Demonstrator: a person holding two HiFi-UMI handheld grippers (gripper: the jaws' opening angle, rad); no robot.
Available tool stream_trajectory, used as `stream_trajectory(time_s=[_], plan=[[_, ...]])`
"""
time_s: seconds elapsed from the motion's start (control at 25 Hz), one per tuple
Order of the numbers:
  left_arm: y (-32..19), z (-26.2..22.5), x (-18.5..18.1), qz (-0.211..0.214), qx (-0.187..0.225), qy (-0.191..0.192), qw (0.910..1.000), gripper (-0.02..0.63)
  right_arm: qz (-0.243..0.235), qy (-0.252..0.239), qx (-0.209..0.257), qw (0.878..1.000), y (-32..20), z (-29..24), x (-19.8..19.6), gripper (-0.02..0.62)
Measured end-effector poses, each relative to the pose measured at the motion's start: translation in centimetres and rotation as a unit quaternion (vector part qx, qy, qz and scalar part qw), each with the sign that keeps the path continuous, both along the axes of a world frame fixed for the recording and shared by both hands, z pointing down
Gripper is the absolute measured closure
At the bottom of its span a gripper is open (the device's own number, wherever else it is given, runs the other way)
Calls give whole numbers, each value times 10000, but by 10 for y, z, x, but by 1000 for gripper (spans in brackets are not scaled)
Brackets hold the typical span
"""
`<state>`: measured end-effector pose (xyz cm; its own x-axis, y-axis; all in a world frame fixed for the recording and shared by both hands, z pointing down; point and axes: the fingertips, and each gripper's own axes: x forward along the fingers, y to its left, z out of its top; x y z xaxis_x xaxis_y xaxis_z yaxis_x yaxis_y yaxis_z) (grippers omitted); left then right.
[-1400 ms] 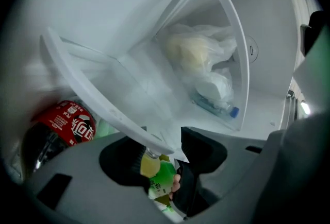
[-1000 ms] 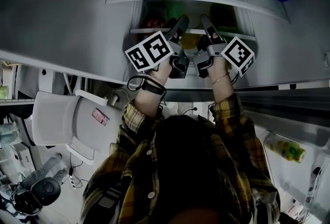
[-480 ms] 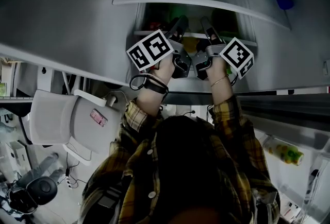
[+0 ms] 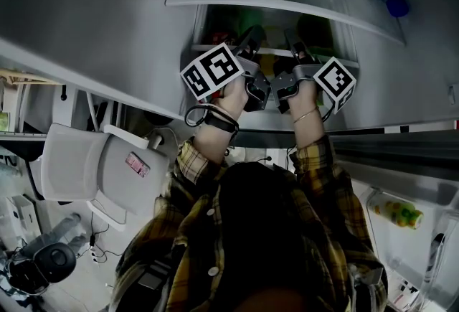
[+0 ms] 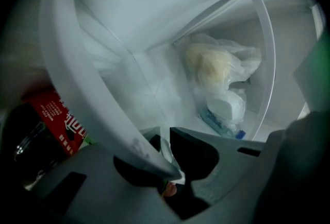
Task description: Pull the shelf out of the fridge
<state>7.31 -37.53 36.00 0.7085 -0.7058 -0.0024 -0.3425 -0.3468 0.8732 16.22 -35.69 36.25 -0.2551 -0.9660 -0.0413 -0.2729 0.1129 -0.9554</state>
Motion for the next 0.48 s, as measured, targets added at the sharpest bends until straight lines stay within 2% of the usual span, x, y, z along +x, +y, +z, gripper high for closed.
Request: stream_trajectory(time_s=[0.48], plan=[[10, 0, -3, -35, -79, 150, 9998, 543, -46, -745, 60, 9972, 10, 0, -3, 563]])
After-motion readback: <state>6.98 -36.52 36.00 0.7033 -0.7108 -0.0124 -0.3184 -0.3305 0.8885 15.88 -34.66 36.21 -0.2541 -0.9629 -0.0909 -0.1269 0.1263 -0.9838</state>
